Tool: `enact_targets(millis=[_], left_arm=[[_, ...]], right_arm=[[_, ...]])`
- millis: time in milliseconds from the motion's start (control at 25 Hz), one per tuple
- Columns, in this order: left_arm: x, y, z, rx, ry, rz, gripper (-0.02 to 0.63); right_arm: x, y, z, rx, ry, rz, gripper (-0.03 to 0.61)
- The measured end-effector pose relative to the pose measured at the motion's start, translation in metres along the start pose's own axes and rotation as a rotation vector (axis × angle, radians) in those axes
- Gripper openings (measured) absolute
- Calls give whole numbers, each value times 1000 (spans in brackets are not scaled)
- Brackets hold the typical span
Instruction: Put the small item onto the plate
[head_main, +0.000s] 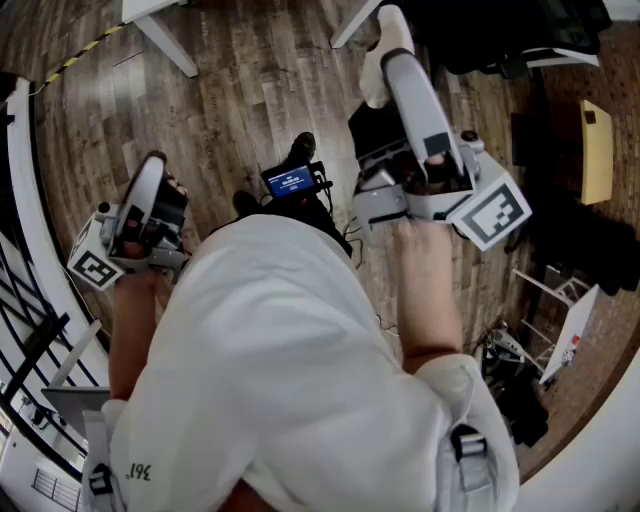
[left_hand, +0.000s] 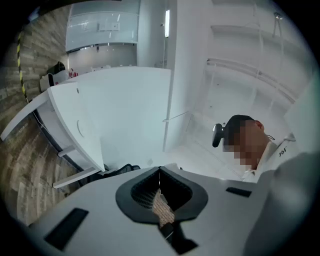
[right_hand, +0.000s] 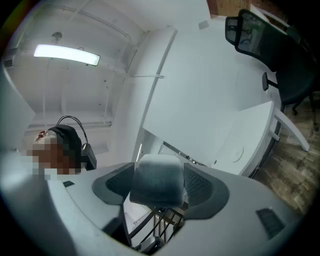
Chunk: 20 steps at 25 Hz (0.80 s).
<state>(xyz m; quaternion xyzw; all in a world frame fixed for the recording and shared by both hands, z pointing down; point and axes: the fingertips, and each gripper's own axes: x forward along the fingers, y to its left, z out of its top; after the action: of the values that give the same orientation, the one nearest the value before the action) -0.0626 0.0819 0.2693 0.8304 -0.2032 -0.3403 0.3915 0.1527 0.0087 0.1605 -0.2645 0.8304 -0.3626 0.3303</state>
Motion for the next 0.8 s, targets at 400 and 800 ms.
enact_targets(millis=[400, 800], left_arm=[[1, -3, -14, -12, 16, 2, 6], [-6, -5, -7, -17, 1, -2, 6]], right_arm=[[-15, 2, 6, -25, -14, -12, 313], [-4, 1, -1, -27, 6, -23, 313]])
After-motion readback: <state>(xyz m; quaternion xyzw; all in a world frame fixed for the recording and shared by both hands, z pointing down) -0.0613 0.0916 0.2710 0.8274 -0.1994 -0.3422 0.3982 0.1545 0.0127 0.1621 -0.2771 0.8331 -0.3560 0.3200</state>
